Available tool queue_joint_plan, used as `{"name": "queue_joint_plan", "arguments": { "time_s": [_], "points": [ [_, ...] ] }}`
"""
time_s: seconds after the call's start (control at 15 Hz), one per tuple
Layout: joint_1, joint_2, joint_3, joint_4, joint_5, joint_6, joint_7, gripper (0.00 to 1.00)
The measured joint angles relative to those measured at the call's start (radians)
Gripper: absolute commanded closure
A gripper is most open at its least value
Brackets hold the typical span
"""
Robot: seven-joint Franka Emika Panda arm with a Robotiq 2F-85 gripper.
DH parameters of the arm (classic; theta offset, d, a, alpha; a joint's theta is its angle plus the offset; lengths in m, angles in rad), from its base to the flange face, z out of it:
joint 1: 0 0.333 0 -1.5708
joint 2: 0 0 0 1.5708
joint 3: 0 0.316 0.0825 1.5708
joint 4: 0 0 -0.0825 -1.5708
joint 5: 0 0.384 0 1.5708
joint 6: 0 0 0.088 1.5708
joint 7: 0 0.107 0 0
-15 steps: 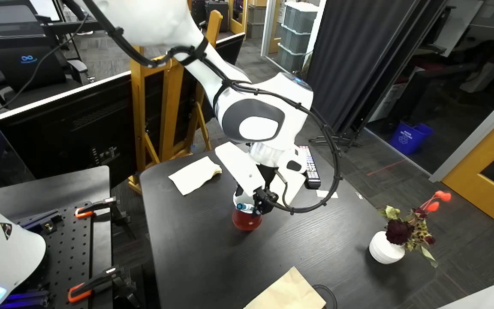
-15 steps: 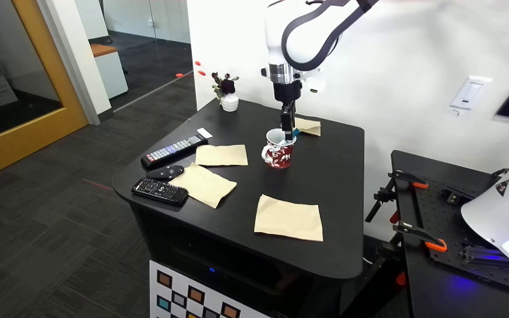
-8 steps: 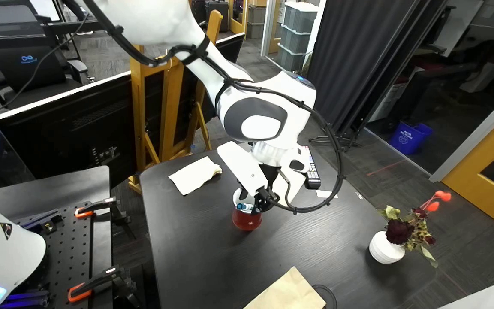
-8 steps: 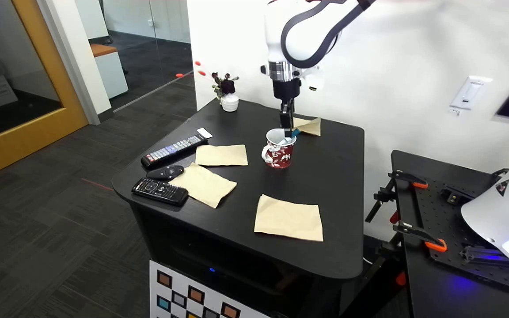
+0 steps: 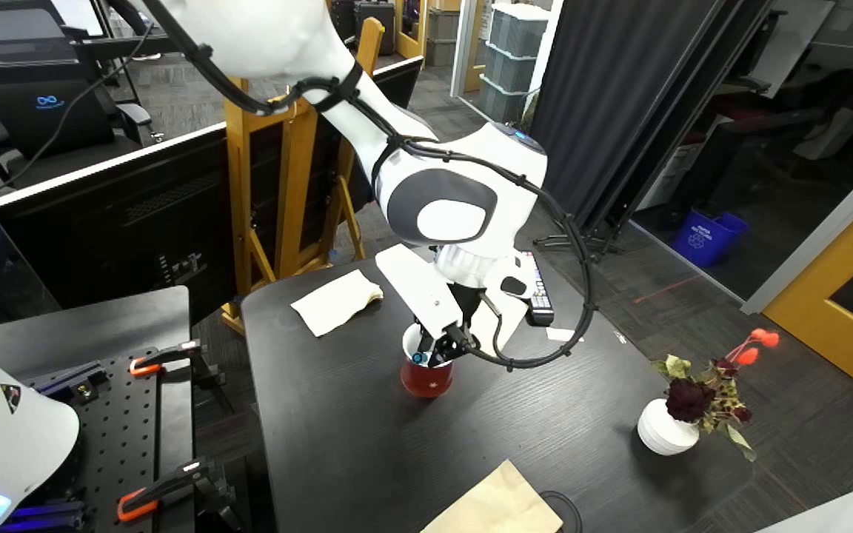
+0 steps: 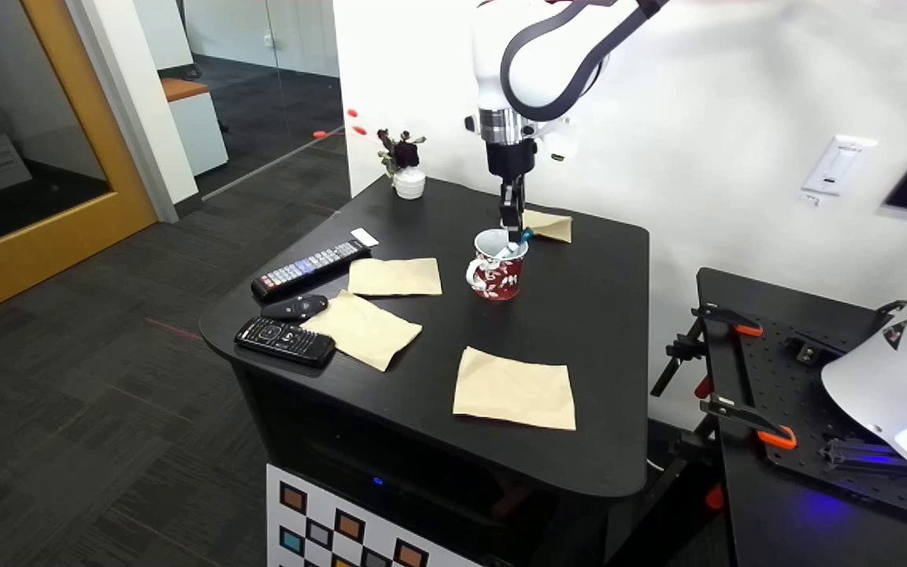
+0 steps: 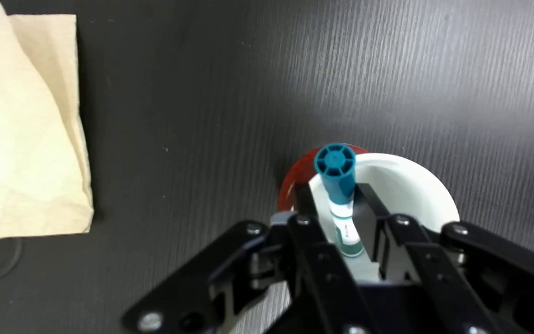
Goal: Remove the marker from the mug and put it on the table
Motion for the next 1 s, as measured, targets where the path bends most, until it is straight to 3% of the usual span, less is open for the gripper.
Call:
{"name": "queue_joint_plan", "arguments": {
  "time_s": [0.2, 0.27, 0.67, 1.0],
  "points": [
    [0.0, 0.0, 0.0, 0.0, 0.0, -0.001, 0.0, 0.59],
    [0.0, 0.0, 0.0, 0.0, 0.0, -0.002, 0.0, 0.52],
    [0.0, 0.0, 0.0, 0.0, 0.0, -0.01, 0.0, 0.62],
    [0.0, 0.0, 0.0, 0.0, 0.0, -0.016, 0.001, 0.55]
  ]
}}
